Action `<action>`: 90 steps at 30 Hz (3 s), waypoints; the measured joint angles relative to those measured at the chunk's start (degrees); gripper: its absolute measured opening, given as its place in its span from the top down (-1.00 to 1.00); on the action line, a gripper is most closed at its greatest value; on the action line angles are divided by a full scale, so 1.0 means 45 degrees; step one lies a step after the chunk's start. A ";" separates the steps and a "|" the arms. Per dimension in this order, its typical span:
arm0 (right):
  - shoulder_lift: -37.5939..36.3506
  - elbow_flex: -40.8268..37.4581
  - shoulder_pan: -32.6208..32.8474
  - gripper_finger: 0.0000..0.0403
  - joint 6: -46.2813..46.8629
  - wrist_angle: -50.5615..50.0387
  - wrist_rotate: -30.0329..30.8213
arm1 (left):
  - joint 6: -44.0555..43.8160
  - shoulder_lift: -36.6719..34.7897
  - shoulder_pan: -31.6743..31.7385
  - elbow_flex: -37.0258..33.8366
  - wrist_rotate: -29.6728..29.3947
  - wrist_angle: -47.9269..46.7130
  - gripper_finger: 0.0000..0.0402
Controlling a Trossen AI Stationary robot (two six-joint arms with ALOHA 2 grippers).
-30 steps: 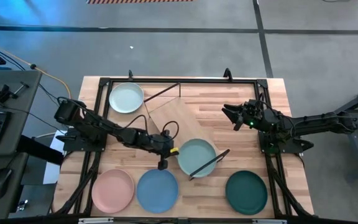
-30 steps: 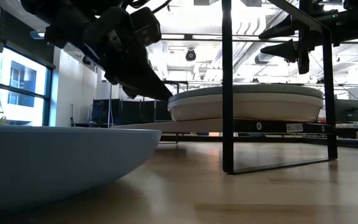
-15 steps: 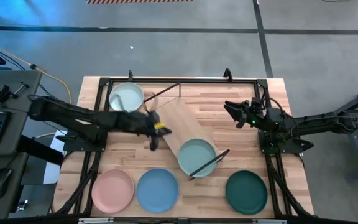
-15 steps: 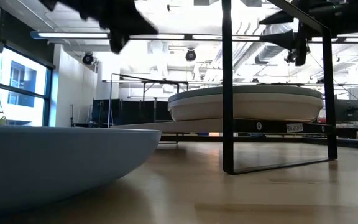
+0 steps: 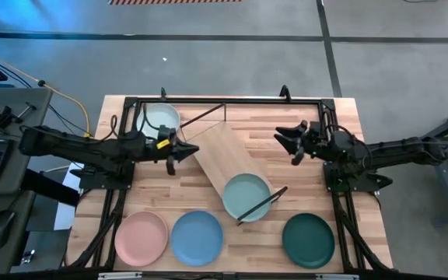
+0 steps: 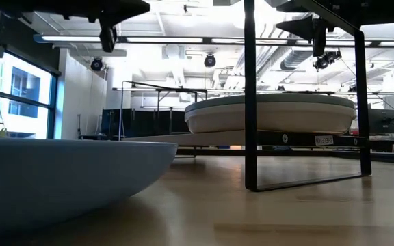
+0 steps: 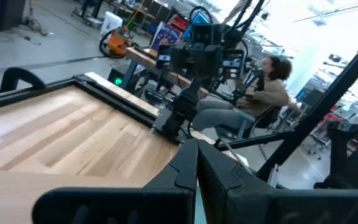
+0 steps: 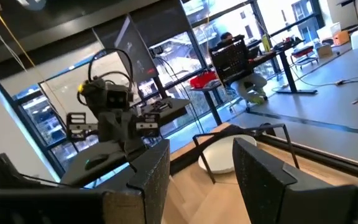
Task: Place and stack plates onto a shelf
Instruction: Put the green plate on the shelf
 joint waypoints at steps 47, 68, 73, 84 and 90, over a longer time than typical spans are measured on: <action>0.5129 0.2954 0.9360 0.22 1.6792 -1.6554 -0.7125 | 0.0241 -0.0208 0.0019 0.0005 0.0001 -0.0092 1.00; 0.6641 0.2016 0.9394 0.27 1.4500 -1.4796 -0.7369 | 0.0227 -0.0208 0.0019 0.0005 0.0000 -0.0086 1.00; 0.6758 0.2016 0.9394 0.62 1.4438 -1.4776 -0.7436 | 0.0218 -0.0208 0.0019 0.0005 0.0000 -0.0088 1.00; 0.5878 0.2098 0.9394 0.98 1.3142 -1.4165 -0.7463 | -0.0094 -0.0208 0.0019 0.0005 -0.0015 -0.0088 1.00; 0.4181 0.2482 0.9389 1.00 1.2171 -1.3841 -0.7694 | -0.0118 -0.0208 0.0019 0.0005 -0.0024 -0.0093 1.00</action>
